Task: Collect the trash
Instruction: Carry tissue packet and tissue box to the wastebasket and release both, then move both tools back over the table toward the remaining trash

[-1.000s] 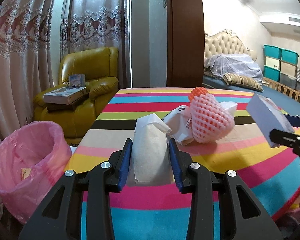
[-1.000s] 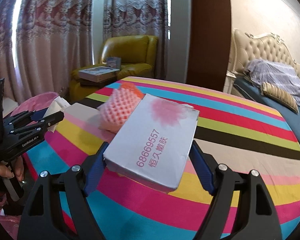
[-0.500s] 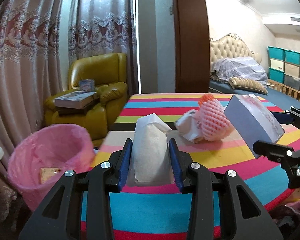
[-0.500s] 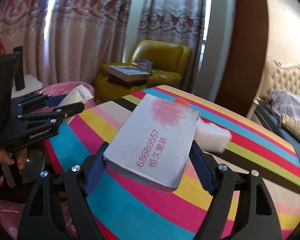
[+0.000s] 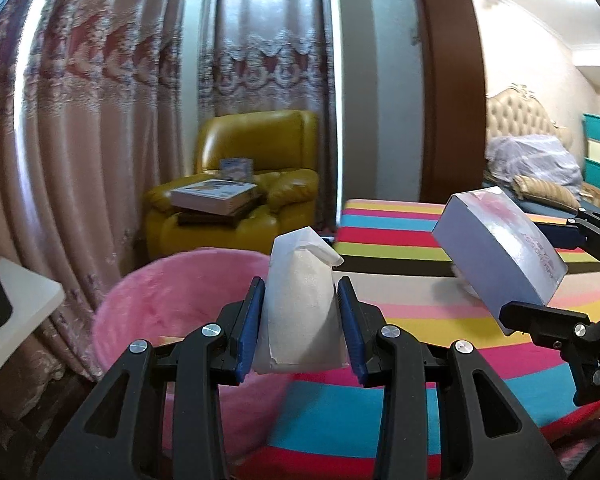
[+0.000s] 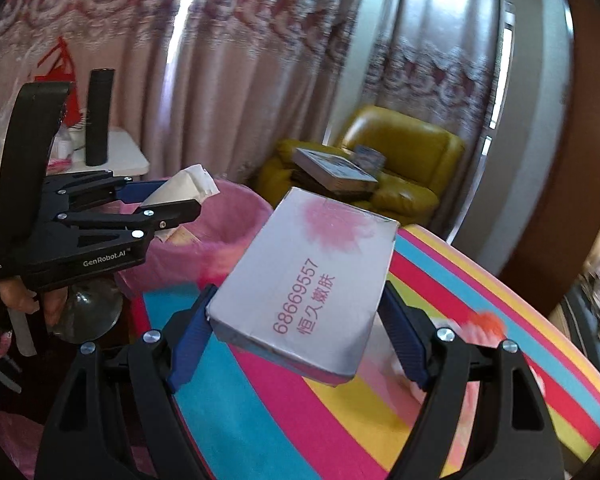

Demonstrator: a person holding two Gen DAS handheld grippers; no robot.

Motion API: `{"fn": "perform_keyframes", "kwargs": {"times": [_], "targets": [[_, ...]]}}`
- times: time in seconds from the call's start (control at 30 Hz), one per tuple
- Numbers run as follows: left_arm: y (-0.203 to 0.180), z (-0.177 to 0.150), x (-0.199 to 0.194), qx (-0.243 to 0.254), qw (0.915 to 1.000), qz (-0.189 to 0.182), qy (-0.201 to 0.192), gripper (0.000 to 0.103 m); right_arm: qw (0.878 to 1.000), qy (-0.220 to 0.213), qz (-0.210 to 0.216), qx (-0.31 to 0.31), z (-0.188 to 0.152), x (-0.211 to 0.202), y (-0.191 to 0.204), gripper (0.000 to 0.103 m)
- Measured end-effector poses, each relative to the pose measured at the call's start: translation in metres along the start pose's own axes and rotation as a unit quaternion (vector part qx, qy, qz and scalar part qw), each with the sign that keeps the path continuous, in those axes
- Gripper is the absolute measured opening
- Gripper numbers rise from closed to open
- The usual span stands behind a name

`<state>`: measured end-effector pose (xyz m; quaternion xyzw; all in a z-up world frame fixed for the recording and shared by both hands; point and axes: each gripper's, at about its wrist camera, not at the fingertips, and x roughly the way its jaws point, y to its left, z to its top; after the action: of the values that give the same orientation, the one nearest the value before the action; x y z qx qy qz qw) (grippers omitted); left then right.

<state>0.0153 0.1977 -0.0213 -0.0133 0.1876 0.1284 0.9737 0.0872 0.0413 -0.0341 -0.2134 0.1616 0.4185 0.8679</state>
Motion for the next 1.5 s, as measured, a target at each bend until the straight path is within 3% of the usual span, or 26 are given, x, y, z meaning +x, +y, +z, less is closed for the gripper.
{"fn": "perform_keyframes", "kwargs": {"times": [0.33, 0.63, 0.7, 0.73, 0.77, 0.9, 1.13, 1.3, 1.5], "targets": [[0.084, 0.0, 0.026, -0.06, 0.9972, 0.027, 0.035, 0.036, 0.997, -0.004, 0.047, -0.064, 0.052, 0.061, 0.036, 0.077], [0.131, -0.005, 0.047, -0.094, 0.9934, 0.039, 0.053, 0.038, 0.992, 0.005, 0.073, -0.1, 0.085, 0.123, 0.065, 0.078], [0.137, -0.005, 0.05, -0.104, 0.9922, 0.042, 0.054, 0.05, 0.991, 0.007, 0.088, -0.102, 0.09, 0.136, 0.069, 0.078], [0.14, -0.006, 0.05, -0.11, 0.9916, 0.044, 0.051, 0.065, 0.991, 0.008, 0.084, -0.105, 0.091, 0.141, 0.07, 0.087], [0.142, -0.007, 0.048, -0.118, 0.9909, 0.047, 0.045, 0.072, 0.991, 0.009, 0.076, -0.105, 0.093, 0.144, 0.069, 0.093], [0.141, -0.012, 0.04, -0.116, 0.9908, 0.059, 0.039, 0.083, 0.995, 0.001, 0.077, -0.069, 0.087, 0.134, 0.055, 0.095], [0.118, -0.02, 0.025, -0.102, 0.9921, 0.063, 0.035, 0.09, 0.998, -0.004, 0.051, -0.041, 0.042, 0.071, 0.026, 0.095], [0.081, -0.013, 0.02, -0.089, 0.9955, 0.021, 0.027, 0.09, 1.0, -0.005, 0.014, -0.014, 0.01, 0.032, -0.001, 0.095], [0.006, -0.005, 0.035, -0.043, 0.9976, -0.047, 0.027, 0.089, 0.998, -0.008, -0.049, 0.048, -0.033, -0.02, -0.044, 0.095]]}}
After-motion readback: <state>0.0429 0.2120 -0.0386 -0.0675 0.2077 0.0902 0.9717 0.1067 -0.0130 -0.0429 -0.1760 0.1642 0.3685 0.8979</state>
